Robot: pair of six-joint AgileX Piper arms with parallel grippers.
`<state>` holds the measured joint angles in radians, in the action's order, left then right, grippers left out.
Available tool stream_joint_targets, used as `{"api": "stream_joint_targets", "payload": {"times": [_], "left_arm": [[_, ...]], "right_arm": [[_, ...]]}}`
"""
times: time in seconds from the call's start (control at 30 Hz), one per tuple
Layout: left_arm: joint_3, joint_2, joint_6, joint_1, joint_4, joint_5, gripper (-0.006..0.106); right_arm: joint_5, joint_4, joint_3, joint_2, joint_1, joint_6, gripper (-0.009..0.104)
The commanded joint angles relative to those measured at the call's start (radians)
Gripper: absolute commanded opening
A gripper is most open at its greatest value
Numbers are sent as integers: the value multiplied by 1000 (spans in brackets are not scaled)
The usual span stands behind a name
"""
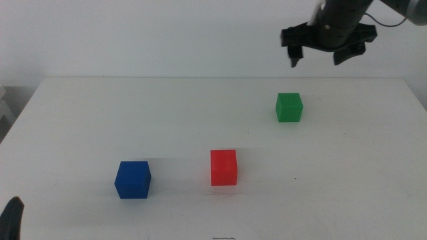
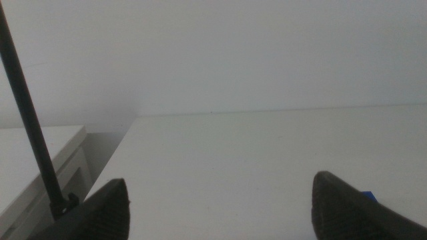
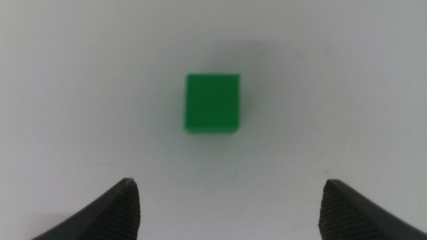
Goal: Stack red cubes first, then green, then blue cubes in a specific spot.
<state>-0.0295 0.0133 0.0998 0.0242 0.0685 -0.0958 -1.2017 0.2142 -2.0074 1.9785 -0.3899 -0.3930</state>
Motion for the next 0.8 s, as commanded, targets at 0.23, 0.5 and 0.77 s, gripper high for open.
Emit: {"api": "stream_joint_targets", "payload": {"times": [0.23, 0.5, 0.77], "left_arm": [[3, 20, -12, -2, 5, 77, 94], [3, 20, -12, -2, 5, 77, 94], [3, 20, -12, -2, 5, 77, 94]], "right_arm": [[189, 3, -28, 52, 41, 75, 94], [307, -23, -28, 135, 66, 67, 94], [329, -27, -28, 206, 84, 58, 94]]}}
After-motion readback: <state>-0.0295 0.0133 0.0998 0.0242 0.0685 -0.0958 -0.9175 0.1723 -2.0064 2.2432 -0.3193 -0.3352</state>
